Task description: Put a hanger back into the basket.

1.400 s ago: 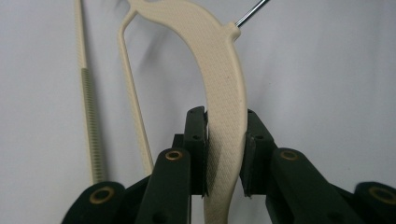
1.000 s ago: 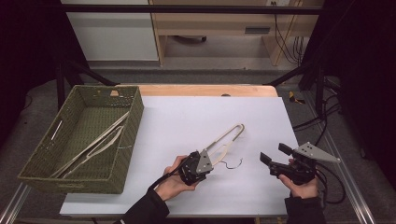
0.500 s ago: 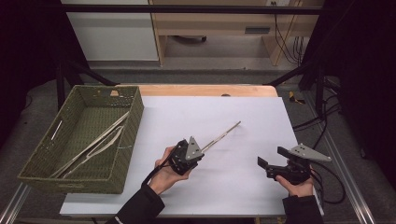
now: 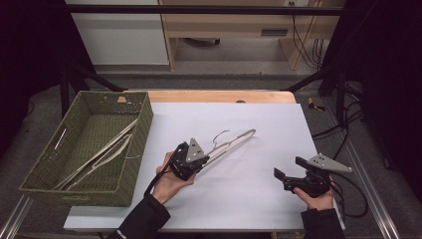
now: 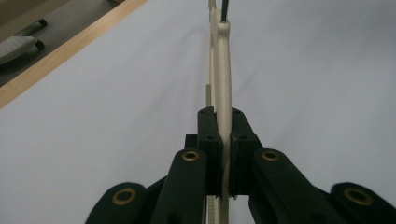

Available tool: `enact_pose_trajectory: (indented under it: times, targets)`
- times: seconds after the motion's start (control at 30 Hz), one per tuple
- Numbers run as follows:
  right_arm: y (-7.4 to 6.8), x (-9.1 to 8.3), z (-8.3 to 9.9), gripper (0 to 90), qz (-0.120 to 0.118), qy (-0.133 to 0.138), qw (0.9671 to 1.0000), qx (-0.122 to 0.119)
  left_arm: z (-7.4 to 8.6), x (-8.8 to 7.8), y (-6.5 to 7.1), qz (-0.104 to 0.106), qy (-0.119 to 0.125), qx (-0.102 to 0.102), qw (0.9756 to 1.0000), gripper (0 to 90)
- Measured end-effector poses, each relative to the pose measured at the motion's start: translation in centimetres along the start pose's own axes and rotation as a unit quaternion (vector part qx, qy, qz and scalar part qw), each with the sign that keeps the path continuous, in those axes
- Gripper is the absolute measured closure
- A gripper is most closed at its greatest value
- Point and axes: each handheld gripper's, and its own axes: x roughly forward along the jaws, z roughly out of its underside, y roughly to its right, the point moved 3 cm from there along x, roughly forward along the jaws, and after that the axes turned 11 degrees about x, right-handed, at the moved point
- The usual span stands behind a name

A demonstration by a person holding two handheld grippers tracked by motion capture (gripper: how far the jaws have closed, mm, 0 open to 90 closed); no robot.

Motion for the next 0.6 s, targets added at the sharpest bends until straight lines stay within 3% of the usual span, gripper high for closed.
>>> enact_pose_trajectory:
  times: [0.17, 0.6]
  targets:
    - [0.0, -0.2, -0.1, 5.3, -0.001, 0.003, 1.0, -0.001, -0.6, -2.1, -0.6, -0.004, 0.022, -0.004, 0.9997, 86.2]
    - [0.1, -0.5, -0.2, 3.3, 0.001, 0.01, 0.9999, -0.003, -3.4, -9.9, -3.6, -0.012, 0.07, -0.003, 0.9974, 86.1]
